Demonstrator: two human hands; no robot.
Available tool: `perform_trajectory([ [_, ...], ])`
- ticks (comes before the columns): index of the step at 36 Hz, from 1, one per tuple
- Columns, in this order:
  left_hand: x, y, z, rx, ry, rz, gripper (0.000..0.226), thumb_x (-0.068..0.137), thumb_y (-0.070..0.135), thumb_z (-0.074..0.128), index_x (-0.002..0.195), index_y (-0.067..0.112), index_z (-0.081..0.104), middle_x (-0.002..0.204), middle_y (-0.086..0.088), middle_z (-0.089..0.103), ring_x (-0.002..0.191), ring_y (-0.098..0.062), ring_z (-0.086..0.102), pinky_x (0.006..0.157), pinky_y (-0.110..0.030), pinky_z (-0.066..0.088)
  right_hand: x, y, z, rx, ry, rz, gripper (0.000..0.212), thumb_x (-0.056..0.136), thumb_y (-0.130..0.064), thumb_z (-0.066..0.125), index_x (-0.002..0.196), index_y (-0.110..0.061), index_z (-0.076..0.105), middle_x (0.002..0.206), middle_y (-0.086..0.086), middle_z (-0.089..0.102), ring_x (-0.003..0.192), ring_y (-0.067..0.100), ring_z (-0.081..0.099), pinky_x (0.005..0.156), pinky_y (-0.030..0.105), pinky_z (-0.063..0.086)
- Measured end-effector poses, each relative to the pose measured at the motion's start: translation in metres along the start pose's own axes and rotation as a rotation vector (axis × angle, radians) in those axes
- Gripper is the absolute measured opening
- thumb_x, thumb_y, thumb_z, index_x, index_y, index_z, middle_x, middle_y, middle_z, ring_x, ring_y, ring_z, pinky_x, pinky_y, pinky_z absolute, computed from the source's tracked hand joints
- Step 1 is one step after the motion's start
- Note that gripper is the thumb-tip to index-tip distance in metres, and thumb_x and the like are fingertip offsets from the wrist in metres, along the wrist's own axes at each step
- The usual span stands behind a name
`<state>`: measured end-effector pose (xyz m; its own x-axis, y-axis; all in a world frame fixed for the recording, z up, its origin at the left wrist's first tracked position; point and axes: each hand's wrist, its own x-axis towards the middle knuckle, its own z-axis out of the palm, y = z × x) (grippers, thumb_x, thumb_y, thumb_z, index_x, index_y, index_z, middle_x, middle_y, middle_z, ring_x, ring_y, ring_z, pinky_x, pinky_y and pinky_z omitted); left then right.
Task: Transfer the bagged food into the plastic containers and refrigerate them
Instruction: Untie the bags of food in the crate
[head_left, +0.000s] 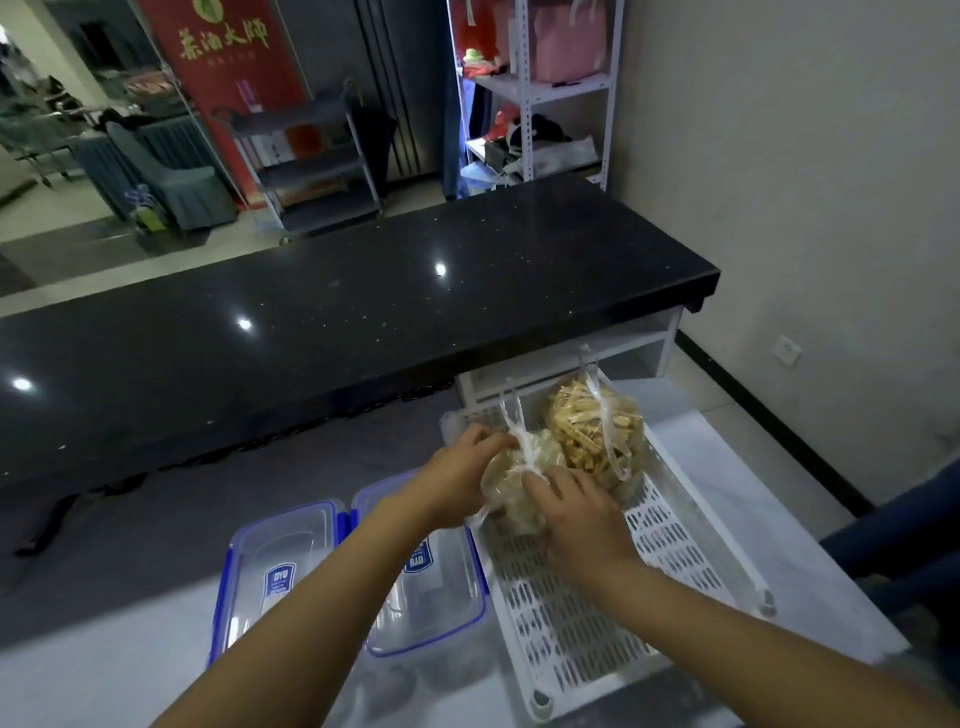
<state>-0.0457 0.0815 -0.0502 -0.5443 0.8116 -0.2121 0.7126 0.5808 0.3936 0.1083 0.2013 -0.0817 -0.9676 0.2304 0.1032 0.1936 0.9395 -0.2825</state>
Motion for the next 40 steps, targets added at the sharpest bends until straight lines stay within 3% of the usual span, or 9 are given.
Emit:
perform_trajectory([
  [6, -0.026, 0.020, 0.033, -0.138, 0.092, 0.042, 0.065, 0.076, 0.028, 0.080, 0.131, 0.034, 0.047, 0.146, 0.004, 0.027, 0.127, -0.028, 0.047, 0.102, -0.044, 0.046, -0.035, 0.028, -0.015, 0.165, 0.015, -0.113, 0.060, 0.072, 0.001, 0.077, 0.128, -0.015, 0.061, 0.126, 0.006, 0.063, 0.116, 0.029, 0.060, 0.083, 0.042, 0.059],
  [10, -0.044, 0.046, 0.058, -0.168, 0.182, 0.037, 0.067, 0.067, 0.041, 0.084, 0.121, 0.030, 0.045, 0.163, 0.004, -0.001, 0.148, -0.029, 0.023, 0.112, -0.046, 0.035, -0.047, 0.057, -0.037, 0.209, -0.074, -0.249, 0.049, 0.082, -0.003, 0.072, 0.128, -0.016, 0.061, 0.129, 0.003, 0.060, 0.118, 0.021, 0.057, 0.091, 0.041, 0.057],
  [15, -0.064, 0.085, 0.078, -0.386, 0.253, 0.034, 0.068, 0.064, 0.045, 0.081, 0.119, 0.026, 0.047, 0.163, 0.009, -0.005, 0.145, -0.011, 0.024, 0.106, -0.034, 0.042, -0.067, 0.086, -0.063, 0.209, -0.151, -0.289, 0.044, 0.090, -0.010, 0.068, 0.131, -0.023, 0.060, 0.138, -0.002, 0.055, 0.124, 0.017, 0.054, 0.102, 0.033, 0.051],
  [18, -0.075, 0.101, 0.094, -0.444, 0.225, 0.048, 0.070, 0.072, 0.042, 0.082, 0.130, 0.030, 0.045, 0.162, 0.011, -0.003, 0.144, -0.003, 0.019, 0.101, -0.021, 0.040, -0.080, 0.102, -0.073, 0.184, -0.337, -0.232, 0.058, 0.090, -0.017, 0.068, 0.142, -0.034, 0.048, 0.144, -0.013, 0.043, 0.127, 0.004, 0.044, 0.101, 0.008, 0.036],
  [21, -0.085, 0.107, 0.106, -0.454, 0.130, 0.051, 0.085, 0.077, 0.049, 0.079, 0.146, 0.038, 0.031, 0.161, 0.022, -0.015, 0.150, -0.007, 0.014, 0.114, -0.032, 0.036, -0.093, 0.112, -0.079, 0.277, -0.430, -0.187, 0.064, 0.087, -0.028, 0.064, 0.143, -0.048, 0.039, 0.137, -0.038, 0.031, 0.125, -0.021, 0.029, 0.099, -0.004, 0.020],
  [25, -0.098, 0.110, 0.110, -0.459, 0.112, 0.088, 0.083, 0.086, 0.049, 0.070, 0.153, 0.040, 0.023, 0.165, 0.017, -0.004, 0.151, 0.001, -0.002, 0.123, -0.034, 0.021, -0.105, 0.114, -0.075, 0.407, -0.397, -0.134, 0.061, 0.089, -0.022, 0.061, 0.142, -0.047, 0.043, 0.140, -0.039, 0.030, 0.130, -0.026, 0.023, 0.104, -0.001, 0.019],
  [29, -0.108, 0.111, 0.105, -0.495, 0.142, 0.056, 0.075, 0.085, 0.048, 0.067, 0.147, 0.049, 0.025, 0.161, 0.024, 0.009, 0.147, 0.012, 0.001, 0.119, -0.013, 0.012, -0.106, 0.109, -0.071, 0.488, -0.305, -0.019, 0.048, 0.093, -0.033, 0.065, 0.138, -0.043, 0.051, 0.140, -0.024, 0.051, 0.128, -0.007, 0.046, 0.109, 0.023, 0.040],
  [32, -0.107, 0.112, 0.096, -0.472, 0.212, 0.027, 0.066, 0.088, 0.040, 0.069, 0.146, 0.042, 0.038, 0.158, 0.019, 0.026, 0.147, 0.005, 0.016, 0.119, -0.018, 0.018, -0.094, 0.111, -0.081, 0.465, -0.186, 0.095, 0.047, 0.089, -0.042, 0.068, 0.134, -0.037, 0.058, 0.134, -0.018, 0.059, 0.120, 0.002, 0.055, 0.103, 0.034, 0.047],
  [40, -0.081, 0.134, 0.082, -0.282, 0.292, -0.013, 0.043, 0.090, 0.039, 0.068, 0.131, 0.035, 0.059, 0.146, 0.009, 0.045, 0.137, -0.011, 0.036, 0.113, -0.029, 0.031, -0.079, 0.106, -0.076, 0.377, -0.213, 0.185, 0.027, 0.085, -0.046, 0.070, 0.110, -0.035, 0.070, 0.117, -0.017, 0.064, 0.105, 0.008, 0.060, 0.091, 0.032, 0.049],
])
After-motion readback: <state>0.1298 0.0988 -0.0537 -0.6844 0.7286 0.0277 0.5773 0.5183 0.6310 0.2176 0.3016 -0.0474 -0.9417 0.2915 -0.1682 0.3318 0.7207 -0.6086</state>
